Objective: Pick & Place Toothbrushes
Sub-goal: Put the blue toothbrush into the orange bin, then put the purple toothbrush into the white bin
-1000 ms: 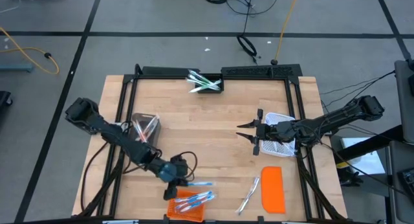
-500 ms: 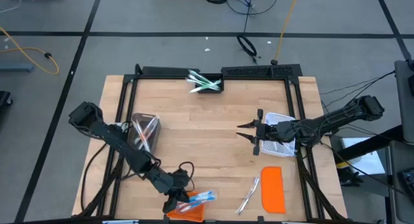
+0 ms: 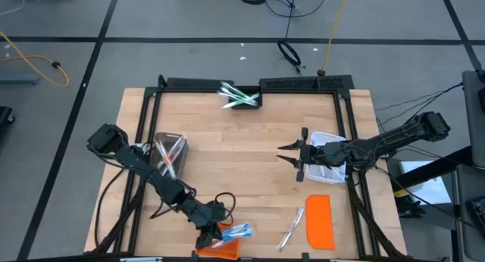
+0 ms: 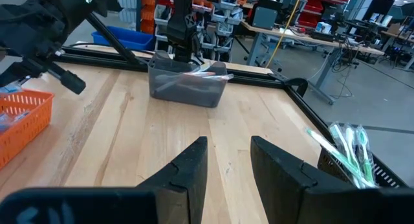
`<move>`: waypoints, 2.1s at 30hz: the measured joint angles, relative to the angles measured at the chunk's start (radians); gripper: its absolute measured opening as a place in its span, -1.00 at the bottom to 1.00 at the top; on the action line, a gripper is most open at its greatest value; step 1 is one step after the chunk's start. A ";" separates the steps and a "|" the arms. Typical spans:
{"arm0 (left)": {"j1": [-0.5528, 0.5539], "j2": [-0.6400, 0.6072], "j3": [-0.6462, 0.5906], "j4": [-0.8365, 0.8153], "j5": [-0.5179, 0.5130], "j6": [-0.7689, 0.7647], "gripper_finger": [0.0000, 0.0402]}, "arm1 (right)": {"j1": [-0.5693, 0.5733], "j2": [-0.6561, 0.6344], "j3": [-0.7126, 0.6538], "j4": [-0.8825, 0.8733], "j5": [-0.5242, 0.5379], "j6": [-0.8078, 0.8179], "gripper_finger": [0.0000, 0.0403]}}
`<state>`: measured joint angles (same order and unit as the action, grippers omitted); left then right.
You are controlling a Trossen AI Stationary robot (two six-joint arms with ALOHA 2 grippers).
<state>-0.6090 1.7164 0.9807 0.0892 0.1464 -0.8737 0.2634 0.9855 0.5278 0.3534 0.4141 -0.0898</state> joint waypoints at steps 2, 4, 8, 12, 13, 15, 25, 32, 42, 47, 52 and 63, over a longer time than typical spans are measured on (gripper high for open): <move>0.000 0.000 0.000 -0.002 -0.023 0.000 -0.85 | 0.000 0.000 0.000 0.000 0.000 0.000 -0.45; 0.000 -0.001 0.000 -0.010 -0.051 0.000 -0.85 | 0.000 0.000 0.000 0.000 0.000 0.000 -0.45; 0.002 0.000 0.000 -0.009 -0.062 0.004 -0.83 | 0.000 0.000 0.000 0.000 0.000 0.000 -0.45; 0.002 0.000 0.000 -0.009 -0.064 0.004 -0.68 | 0.000 0.000 0.000 0.000 0.000 0.000 -0.45; 0.002 0.000 0.000 -0.009 -0.065 0.003 -0.63 | 0.000 0.000 0.000 0.000 0.000 0.000 -0.45; 0.002 0.000 0.000 -0.010 -0.066 -0.002 -0.52 | 0.000 0.000 0.000 0.000 0.000 0.000 -0.45; 0.011 -0.001 0.000 -0.010 -0.064 0.064 -0.17 | 0.000 0.000 0.000 -0.021 -0.006 0.001 -0.45; 0.061 -0.001 0.000 -0.010 -0.007 0.176 -0.17 | 0.000 0.000 0.000 -0.167 -0.305 0.075 -0.45; 0.153 -0.001 0.001 -0.010 0.040 0.268 -0.18 | 0.145 0.056 0.000 -0.335 -0.472 0.157 -0.45; 0.190 -0.001 0.001 -0.010 0.040 0.301 -0.18 | 0.245 0.099 0.000 -0.336 -0.470 0.216 -0.45; 0.219 -0.002 0.001 -0.009 0.040 0.313 -0.18 | 0.320 0.161 0.000 -0.320 -0.467 0.270 -0.45; 0.258 -0.002 0.001 0.054 0.038 0.386 -0.17 | 0.423 0.342 0.000 -0.191 -0.466 0.287 -0.45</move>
<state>-0.3510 1.7145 0.9817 0.1432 0.1841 -0.4880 0.6861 1.3280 0.5274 0.1625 -0.0522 0.1972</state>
